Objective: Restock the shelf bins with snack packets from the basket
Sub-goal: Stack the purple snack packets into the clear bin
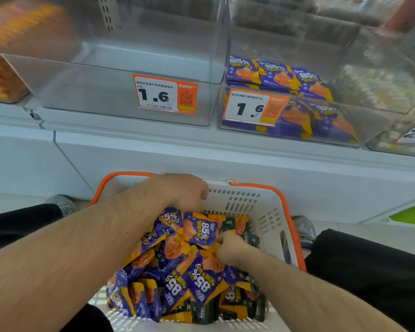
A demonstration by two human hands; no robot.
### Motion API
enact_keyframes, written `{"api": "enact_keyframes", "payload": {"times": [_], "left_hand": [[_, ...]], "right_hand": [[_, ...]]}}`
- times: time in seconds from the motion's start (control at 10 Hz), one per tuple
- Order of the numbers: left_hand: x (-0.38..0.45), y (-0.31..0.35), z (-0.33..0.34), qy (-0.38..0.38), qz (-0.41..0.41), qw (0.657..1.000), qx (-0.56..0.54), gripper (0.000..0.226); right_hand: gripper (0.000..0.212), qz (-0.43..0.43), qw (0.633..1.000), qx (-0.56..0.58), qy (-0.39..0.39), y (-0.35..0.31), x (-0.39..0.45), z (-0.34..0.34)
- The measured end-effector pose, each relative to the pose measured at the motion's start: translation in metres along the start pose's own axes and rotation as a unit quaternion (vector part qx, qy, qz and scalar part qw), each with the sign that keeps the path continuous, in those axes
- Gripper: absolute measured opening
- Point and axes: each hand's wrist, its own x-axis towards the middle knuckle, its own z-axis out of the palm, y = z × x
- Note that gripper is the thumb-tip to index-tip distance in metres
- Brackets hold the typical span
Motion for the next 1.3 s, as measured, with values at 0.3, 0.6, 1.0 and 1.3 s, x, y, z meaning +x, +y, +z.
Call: {"api": "enact_keyframes", "payload": {"times": [0.3, 0.6, 1.0, 1.3], "left_hand": [[-0.016, -0.024, -0.02, -0.004, -0.076, 0.994, -0.075, 0.073], [-0.031, -0.013, -0.062, 0.237, 0.032, 0.875, -0.42, 0.01], [-0.011, 0.024, -0.091, 0.654, 0.064, 0.752, -0.056, 0.05], [0.026, 0.036, -0.082, 0.614, -0.049, 0.783, 0.083, 0.078]], "right_hand": [[0.026, -0.161, 0.967, 0.18, 0.077, -0.035, -0.045, -0.123], [0.044, -0.275, 0.916, 0.286, 0.064, -0.059, -0.115, -0.167], [0.037, -0.261, 0.736, 0.542, 0.31, -0.071, -0.138, -0.29], [0.024, -0.12, 0.813, 0.377, 0.427, -0.061, -0.101, -0.376]]}}
